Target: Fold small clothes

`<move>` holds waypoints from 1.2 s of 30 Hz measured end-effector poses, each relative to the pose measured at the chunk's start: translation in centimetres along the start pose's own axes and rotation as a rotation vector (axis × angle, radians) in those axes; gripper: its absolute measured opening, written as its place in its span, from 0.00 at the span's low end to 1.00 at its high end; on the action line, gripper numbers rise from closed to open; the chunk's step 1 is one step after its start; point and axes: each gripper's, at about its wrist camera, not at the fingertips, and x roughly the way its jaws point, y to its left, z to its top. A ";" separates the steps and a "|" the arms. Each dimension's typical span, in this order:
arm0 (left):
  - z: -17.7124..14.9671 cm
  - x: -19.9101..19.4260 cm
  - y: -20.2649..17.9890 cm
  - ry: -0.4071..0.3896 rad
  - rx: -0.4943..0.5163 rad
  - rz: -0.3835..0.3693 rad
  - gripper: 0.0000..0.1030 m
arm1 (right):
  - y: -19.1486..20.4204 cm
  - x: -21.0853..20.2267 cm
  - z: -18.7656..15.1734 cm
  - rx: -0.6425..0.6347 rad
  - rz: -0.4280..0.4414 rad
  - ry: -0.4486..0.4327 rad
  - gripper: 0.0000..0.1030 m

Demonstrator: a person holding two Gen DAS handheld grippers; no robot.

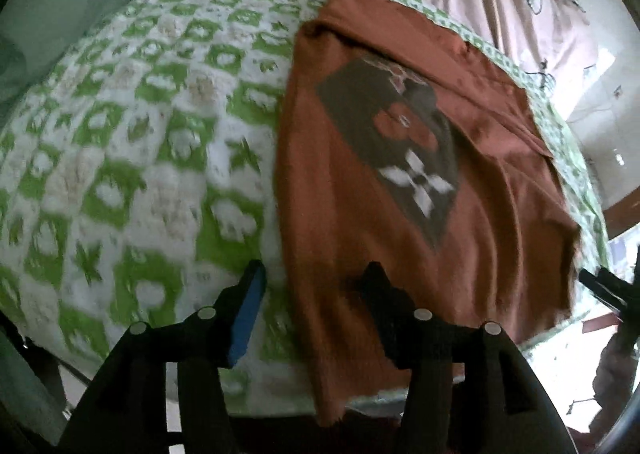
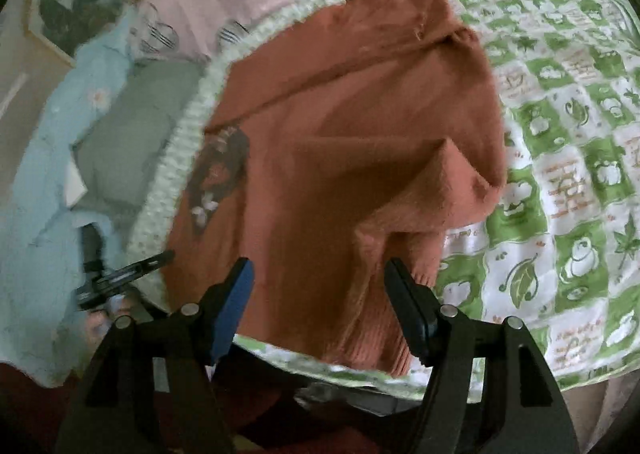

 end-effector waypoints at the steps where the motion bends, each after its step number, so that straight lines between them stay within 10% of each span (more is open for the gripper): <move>1: -0.4 -0.1 0.0 0.007 -0.003 -0.011 0.51 | -0.3 0.9 0.2 0.007 -0.022 0.015 0.67; 3: -1.1 -0.1 0.1 0.015 -0.012 -0.034 0.51 | -0.8 1.8 0.4 0.019 -0.034 0.011 0.63; 7: -1.5 0.0 0.2 0.021 -0.011 -0.054 0.49 | -1.1 2.2 0.6 -0.022 -0.133 -0.003 0.11; 9: -1.3 0.3 0.0 0.027 0.007 -0.049 0.46 | -1.7 1.8 0.4 -0.021 -0.110 0.007 0.08; 13: -1.0 0.5 -0.5 0.037 0.068 -0.040 0.05 | -2.3 -0.9 -0.8 -0.012 0.027 -0.017 0.04; 19: -1.3 -3.9 -0.4 -0.041 0.155 -0.108 0.04 | -5.3 -6.7 -3.9 0.078 0.262 -0.083 0.04; 25: -1.7 -2.3 0.9 -0.012 0.138 -0.129 0.04 | -9.1 -6.2 -6.0 0.181 0.269 -0.063 0.03; 31: -1.8 -0.8 2.6 0.055 0.059 -0.187 0.27 | -10.4 -6.1 -5.8 0.177 0.246 -0.083 0.10; 34: -1.8 -0.4 2.5 0.064 0.057 -0.227 0.41 | -9.4 -5.7 -5.3 0.143 0.246 -0.083 0.58; 36: -1.7 0.0 1.8 0.065 0.071 -0.229 0.48 | -8.8 -5.5 -5.2 0.121 0.275 -0.090 0.66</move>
